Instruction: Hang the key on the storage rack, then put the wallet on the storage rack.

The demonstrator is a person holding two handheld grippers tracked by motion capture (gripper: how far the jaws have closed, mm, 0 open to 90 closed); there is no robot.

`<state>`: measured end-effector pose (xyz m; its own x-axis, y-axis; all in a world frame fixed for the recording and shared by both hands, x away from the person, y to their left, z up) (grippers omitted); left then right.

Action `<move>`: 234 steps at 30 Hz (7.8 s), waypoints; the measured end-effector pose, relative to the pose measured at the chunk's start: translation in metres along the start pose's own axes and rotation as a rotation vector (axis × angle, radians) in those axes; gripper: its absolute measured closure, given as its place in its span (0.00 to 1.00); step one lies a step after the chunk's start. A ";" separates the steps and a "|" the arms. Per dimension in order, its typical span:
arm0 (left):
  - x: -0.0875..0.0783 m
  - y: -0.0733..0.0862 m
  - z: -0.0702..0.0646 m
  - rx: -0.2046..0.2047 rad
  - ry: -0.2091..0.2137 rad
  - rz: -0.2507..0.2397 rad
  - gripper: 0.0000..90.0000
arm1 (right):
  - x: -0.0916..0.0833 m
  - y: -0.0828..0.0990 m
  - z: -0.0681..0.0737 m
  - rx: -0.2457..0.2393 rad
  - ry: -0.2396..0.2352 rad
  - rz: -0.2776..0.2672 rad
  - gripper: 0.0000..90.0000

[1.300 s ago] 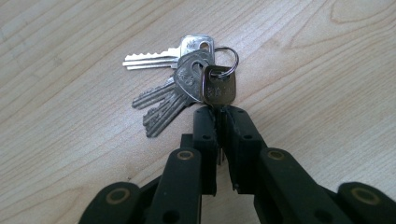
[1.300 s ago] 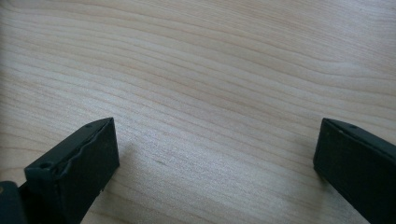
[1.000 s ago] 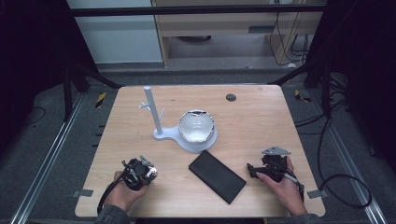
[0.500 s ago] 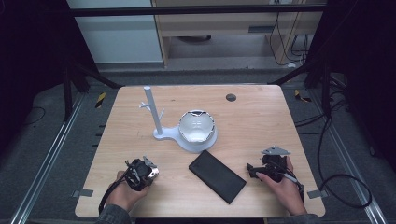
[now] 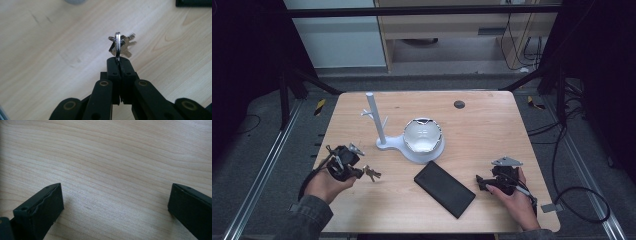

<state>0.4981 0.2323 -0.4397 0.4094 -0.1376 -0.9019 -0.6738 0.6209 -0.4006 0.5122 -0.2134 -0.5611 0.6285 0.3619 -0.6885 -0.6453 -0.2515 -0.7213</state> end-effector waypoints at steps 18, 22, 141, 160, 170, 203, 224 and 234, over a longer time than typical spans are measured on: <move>-0.063 -0.037 0.072 -0.055 -0.077 -0.040 0.98 | 0.001 0.000 0.000 -0.008 0.003 0.000 0.00; -0.073 -0.044 0.079 -0.051 -0.090 -0.043 0.98 | 0.001 0.000 0.000 -0.008 0.002 -0.002 0.01; -0.073 -0.087 0.033 0.068 -0.103 -0.186 0.30 | 0.001 0.000 0.002 -0.015 -0.005 -0.001 0.01; -0.038 -0.065 -0.030 0.142 0.022 -0.308 0.09 | 0.001 0.000 0.002 -0.015 -0.005 -0.002 0.01; 0.033 -0.066 -0.100 0.257 0.093 -0.339 0.13 | 0.001 0.000 0.003 -0.007 -0.004 -0.001 0.00; 0.085 -0.043 -0.122 0.188 0.170 -0.298 0.98 | 0.006 -0.005 0.008 -0.003 0.007 -0.006 0.01; 0.104 -0.044 -0.119 0.194 0.143 -0.253 0.99 | 0.005 -0.004 0.008 -0.005 0.006 -0.002 0.01; 0.109 -0.044 -0.118 0.206 0.133 -0.239 0.98 | 0.005 -0.004 0.009 -0.005 0.004 -0.002 0.01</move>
<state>0.5000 0.0989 -0.5389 0.4478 -0.3890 -0.8051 -0.4241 0.7002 -0.5743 0.5143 -0.2023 -0.5611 0.6314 0.3588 -0.6874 -0.6418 -0.2558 -0.7230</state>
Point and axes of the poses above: each handheld gripper's, and its own axes: x roughly forward along the jaws, y roughly out of its underside, z roughly to its left, the point moved 7 cm from there along x, roughly forward along the jaws, and after that the axes turned 6 degrees about -y, right-handed, at the moved point
